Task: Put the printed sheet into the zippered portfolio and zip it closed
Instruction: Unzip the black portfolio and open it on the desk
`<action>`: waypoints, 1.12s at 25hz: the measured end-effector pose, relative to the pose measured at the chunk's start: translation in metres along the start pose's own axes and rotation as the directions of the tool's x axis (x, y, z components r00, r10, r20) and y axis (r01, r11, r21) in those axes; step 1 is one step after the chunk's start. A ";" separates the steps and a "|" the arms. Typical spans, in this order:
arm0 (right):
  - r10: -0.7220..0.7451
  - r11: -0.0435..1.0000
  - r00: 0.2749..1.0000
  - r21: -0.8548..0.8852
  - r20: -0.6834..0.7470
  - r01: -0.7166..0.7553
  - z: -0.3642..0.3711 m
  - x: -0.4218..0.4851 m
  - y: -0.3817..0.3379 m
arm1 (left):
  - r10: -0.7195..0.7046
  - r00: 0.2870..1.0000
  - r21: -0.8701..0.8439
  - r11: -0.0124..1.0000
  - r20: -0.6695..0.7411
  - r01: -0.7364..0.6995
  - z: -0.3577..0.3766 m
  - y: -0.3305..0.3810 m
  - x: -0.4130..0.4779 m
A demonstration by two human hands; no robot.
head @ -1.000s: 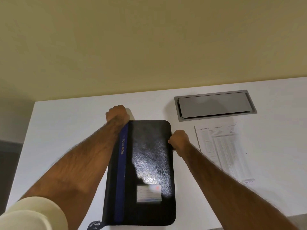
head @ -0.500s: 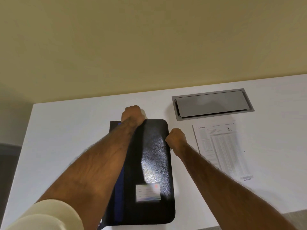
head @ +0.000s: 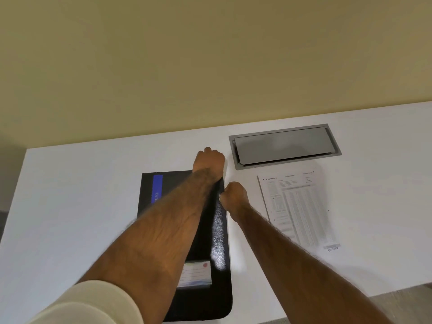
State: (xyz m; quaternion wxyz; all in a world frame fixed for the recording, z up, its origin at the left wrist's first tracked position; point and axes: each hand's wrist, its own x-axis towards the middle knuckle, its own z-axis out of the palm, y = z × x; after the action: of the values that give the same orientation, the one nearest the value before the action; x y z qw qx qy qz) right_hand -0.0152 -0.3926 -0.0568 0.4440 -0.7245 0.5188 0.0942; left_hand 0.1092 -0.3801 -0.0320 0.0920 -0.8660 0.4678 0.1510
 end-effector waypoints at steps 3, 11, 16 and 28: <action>0.011 0.999 1.000 0.038 0.017 -0.012 -0.001 0.001 0.001 | 0.137 0.990 0.070 0.988 0.022 -0.138 -0.003 0.019 -0.001; 0.019 0.995 0.999 0.099 0.036 -0.023 -0.001 0.003 0.009 | 0.119 0.975 -0.309 0.949 0.185 -0.058 0.011 -0.007 0.003; 0.010 0.993 0.999 0.119 0.038 -0.015 -0.003 0.009 0.011 | 0.148 0.952 -0.401 0.916 0.266 -0.030 0.010 -0.028 0.009; -0.401 0.875 0.915 -0.312 -0.037 0.371 -0.011 0.012 0.012 | 0.111 0.972 -0.456 0.890 0.206 -0.005 -0.001 -0.036 0.003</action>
State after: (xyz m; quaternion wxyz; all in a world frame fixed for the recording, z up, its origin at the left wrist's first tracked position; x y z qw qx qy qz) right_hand -0.0234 -0.4100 -0.0642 0.3128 -0.8758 0.3649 0.0443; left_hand 0.1415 -0.3631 -0.0318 -0.0641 -0.8260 0.4320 0.3563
